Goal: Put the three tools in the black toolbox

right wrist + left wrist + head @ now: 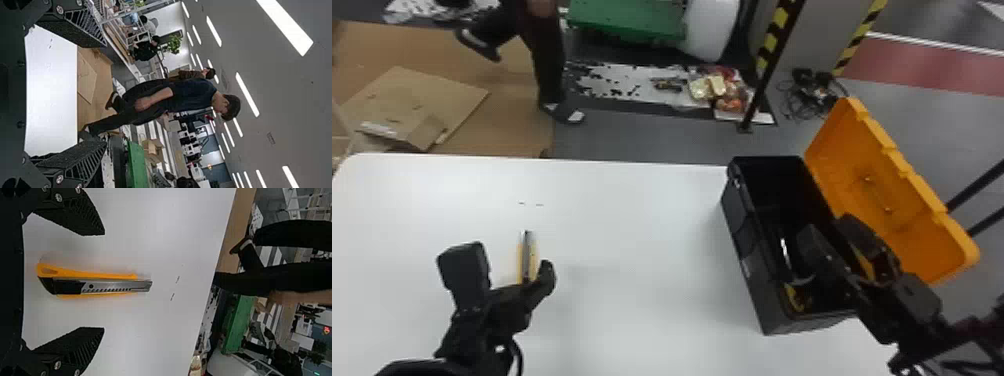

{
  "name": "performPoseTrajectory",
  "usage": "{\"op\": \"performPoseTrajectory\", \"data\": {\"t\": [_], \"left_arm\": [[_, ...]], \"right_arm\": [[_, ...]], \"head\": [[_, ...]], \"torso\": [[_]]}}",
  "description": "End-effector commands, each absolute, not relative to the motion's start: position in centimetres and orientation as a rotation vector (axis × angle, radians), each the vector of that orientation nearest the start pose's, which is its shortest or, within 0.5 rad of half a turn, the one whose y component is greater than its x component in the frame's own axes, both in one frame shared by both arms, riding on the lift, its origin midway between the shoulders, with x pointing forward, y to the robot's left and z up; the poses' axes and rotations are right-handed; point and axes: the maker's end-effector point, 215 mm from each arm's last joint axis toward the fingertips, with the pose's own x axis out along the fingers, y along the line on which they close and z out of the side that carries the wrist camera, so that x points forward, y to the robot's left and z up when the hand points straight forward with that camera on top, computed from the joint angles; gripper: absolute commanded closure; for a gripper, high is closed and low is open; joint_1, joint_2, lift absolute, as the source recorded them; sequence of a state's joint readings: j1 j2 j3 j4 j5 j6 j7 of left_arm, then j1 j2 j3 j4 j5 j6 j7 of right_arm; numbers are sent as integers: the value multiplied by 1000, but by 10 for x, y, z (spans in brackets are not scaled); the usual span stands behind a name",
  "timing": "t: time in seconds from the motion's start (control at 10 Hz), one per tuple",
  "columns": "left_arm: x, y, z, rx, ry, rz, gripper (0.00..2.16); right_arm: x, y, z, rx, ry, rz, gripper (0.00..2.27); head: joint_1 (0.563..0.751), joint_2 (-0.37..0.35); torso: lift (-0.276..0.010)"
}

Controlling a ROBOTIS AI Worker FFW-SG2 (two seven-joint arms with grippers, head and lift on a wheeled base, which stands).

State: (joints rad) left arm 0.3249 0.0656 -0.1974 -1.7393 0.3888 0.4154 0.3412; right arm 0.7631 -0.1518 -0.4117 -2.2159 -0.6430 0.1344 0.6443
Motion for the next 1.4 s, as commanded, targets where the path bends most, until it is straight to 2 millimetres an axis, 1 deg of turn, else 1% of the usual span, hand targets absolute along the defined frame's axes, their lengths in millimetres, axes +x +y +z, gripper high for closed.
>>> {"op": "performPoseTrajectory", "data": {"t": [0.0, 0.1, 0.4, 0.6, 0.7, 0.8, 0.9, 1.1, 1.2, 1.3], "left_arm": [[426, 161, -562, -224, 666, 80, 167], [430, 162, -564, -220, 668, 80, 211], [437, 162, -571, -219, 681, 77, 215], [439, 159, -574, -222, 686, 73, 232], [439, 158, -576, -221, 691, 72, 289], [438, 156, -579, -220, 697, 70, 292], [437, 154, -583, -219, 705, 67, 461], [435, 155, -591, -214, 722, 69, 478], [436, 155, -594, -214, 727, 66, 593], [436, 155, -596, -213, 732, 66, 647]], "right_arm": [[346, -290, -298, 309, 50, 423, 130], [346, -290, -298, 309, 50, 423, 130], [346, -291, -298, 309, 48, 420, 130], [346, -292, -298, 308, 45, 419, 130], [346, -292, -297, 308, 44, 418, 130], [346, -293, -297, 309, 43, 419, 130], [346, -294, -296, 309, 39, 417, 130], [346, -294, -294, 308, 35, 417, 130], [346, -294, -294, 309, 35, 418, 130], [346, -295, -293, 310, 32, 418, 130]], "head": [[695, -190], [695, -189], [695, -187], [695, -187], [695, -189], [695, -192], [695, -194], [695, -200], [695, -200], [695, -201]], "torso": [[-55], [-55], [-55], [-55], [-55], [-55], [-55], [-55], [-55], [-55]]}}
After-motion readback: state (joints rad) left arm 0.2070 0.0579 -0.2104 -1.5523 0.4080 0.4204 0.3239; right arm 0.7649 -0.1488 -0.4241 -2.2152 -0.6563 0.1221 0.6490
